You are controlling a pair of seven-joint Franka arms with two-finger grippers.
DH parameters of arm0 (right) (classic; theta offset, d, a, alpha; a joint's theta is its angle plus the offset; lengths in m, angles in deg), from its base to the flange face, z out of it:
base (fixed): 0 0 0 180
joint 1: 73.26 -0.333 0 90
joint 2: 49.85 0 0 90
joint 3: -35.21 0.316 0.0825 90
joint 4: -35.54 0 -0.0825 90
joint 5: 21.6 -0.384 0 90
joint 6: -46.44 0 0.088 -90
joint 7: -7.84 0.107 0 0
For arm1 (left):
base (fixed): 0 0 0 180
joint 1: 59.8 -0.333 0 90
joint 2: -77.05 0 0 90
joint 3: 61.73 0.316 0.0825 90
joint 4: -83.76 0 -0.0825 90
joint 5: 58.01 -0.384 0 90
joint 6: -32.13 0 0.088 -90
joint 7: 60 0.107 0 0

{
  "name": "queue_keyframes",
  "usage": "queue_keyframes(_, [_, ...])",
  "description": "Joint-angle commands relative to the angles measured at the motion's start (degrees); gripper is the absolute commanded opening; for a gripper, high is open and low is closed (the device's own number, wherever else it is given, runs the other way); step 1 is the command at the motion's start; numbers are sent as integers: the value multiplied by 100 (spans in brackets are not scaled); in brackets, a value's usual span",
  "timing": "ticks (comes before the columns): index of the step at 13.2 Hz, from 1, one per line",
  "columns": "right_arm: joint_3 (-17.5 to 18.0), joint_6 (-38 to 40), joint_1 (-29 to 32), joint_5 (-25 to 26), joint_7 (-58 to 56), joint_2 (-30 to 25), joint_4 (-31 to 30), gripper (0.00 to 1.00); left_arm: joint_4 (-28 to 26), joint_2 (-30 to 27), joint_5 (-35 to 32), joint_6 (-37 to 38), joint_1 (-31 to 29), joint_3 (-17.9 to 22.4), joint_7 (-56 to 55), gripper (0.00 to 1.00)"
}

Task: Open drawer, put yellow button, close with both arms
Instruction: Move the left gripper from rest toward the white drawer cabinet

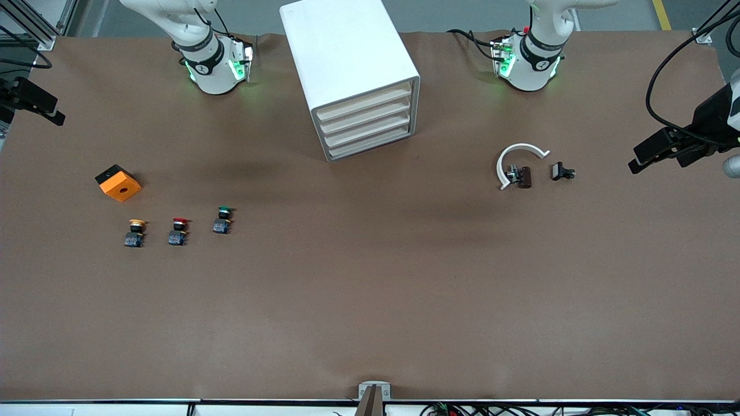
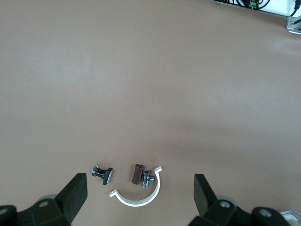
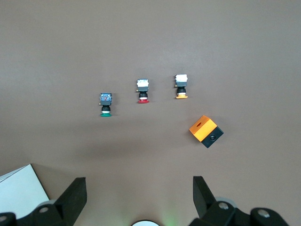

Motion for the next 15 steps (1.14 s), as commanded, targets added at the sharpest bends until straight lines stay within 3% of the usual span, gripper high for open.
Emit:
queue_keyframes(1, [26, -13, -24, 43, 59, -99, -36, 100, 32, -14, -112, -51, -8, -12, 72, 100])
queue_keyframes(11, [18, 39, -15, -10, 51, -99, -18, 100, 49, 267, 300, -121, 53, -64, 63, 100])
queue_keyframes(15, [18, 31, -15, -10, 42, -90, -10, 100, 58, 610, 486, -376, 229, -354, 54, 100])
